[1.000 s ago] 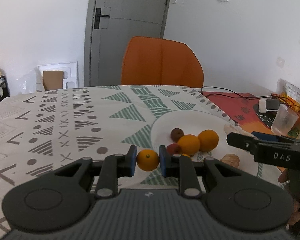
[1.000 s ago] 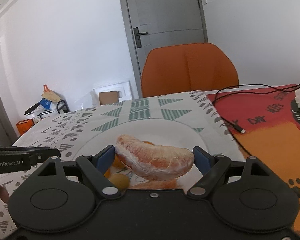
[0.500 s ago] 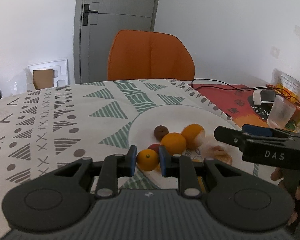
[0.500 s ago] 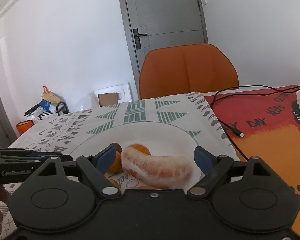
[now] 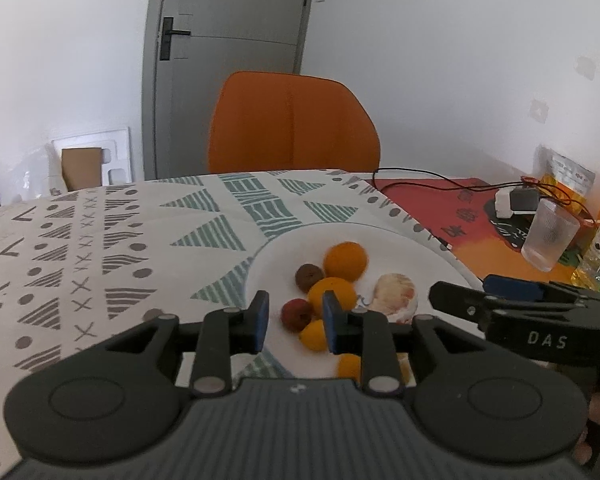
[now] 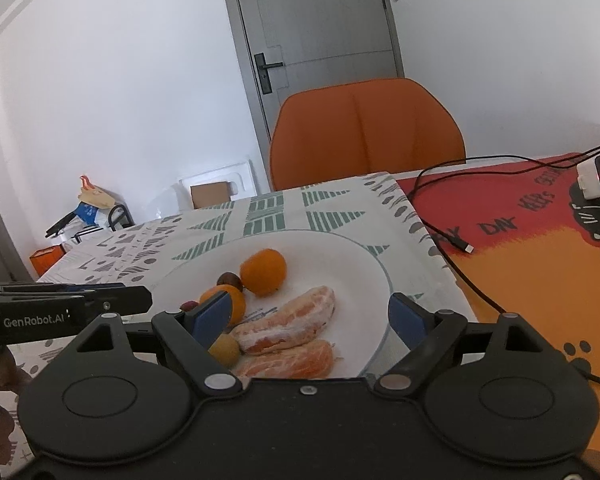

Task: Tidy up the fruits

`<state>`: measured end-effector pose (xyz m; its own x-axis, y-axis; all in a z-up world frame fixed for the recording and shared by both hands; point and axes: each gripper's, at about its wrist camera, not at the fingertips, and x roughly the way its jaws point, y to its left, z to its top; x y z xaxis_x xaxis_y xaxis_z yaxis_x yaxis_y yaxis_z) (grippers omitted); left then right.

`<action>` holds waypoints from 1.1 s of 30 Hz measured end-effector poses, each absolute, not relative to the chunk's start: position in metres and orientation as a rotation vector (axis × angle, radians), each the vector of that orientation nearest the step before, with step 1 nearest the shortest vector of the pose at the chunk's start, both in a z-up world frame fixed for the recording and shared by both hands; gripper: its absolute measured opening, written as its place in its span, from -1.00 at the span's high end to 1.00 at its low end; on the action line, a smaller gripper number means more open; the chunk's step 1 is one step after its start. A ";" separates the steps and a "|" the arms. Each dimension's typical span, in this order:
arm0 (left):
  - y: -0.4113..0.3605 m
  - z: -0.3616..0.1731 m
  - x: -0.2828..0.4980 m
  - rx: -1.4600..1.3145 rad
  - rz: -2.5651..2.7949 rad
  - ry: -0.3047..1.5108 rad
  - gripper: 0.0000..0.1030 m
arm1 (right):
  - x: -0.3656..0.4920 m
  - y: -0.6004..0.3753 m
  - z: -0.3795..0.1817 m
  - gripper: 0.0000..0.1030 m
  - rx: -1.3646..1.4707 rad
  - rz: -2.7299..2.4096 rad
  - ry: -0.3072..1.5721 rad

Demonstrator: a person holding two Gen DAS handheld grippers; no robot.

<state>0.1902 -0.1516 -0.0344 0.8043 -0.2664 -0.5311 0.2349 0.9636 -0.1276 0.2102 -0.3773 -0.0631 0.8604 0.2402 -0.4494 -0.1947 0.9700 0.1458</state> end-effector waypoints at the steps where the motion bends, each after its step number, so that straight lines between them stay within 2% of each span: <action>1: -0.149 -0.033 0.189 -0.058 -0.261 0.574 0.46 | 0.209 -0.376 -0.062 -0.65 0.095 0.230 0.482; 3: -0.144 -0.031 0.185 -0.060 -0.246 0.569 0.38 | 0.206 -0.374 -0.061 -0.65 0.092 0.234 0.478; 7: -0.135 -0.025 0.175 -0.054 -0.214 0.545 0.00 | 0.201 -0.369 -0.057 -0.65 0.086 0.237 0.472; 12: -0.125 -0.018 0.161 -0.049 -0.189 0.514 -0.26 | 0.192 -0.363 -0.052 -0.66 0.083 0.246 0.467; 16: -0.118 -0.014 0.150 -0.043 -0.161 0.495 -0.67 | 0.186 -0.361 -0.050 -0.76 0.091 0.242 0.473; 18: -0.115 -0.012 0.144 -0.034 -0.142 0.489 -0.76 | 0.182 -0.359 -0.048 -0.81 0.095 0.245 0.475; 21: -0.109 -0.010 0.137 -0.033 -0.119 0.491 -0.83 | 0.177 -0.356 -0.046 -1.00 0.100 0.258 0.479; 24: -0.102 -0.009 0.128 -0.041 -0.098 0.485 -0.90 | 0.171 -0.350 -0.044 -1.00 0.083 0.273 0.485; 33: -0.080 -0.004 0.104 -0.054 -0.067 0.479 -0.93 | 0.154 -0.331 -0.036 -1.00 0.050 0.305 0.484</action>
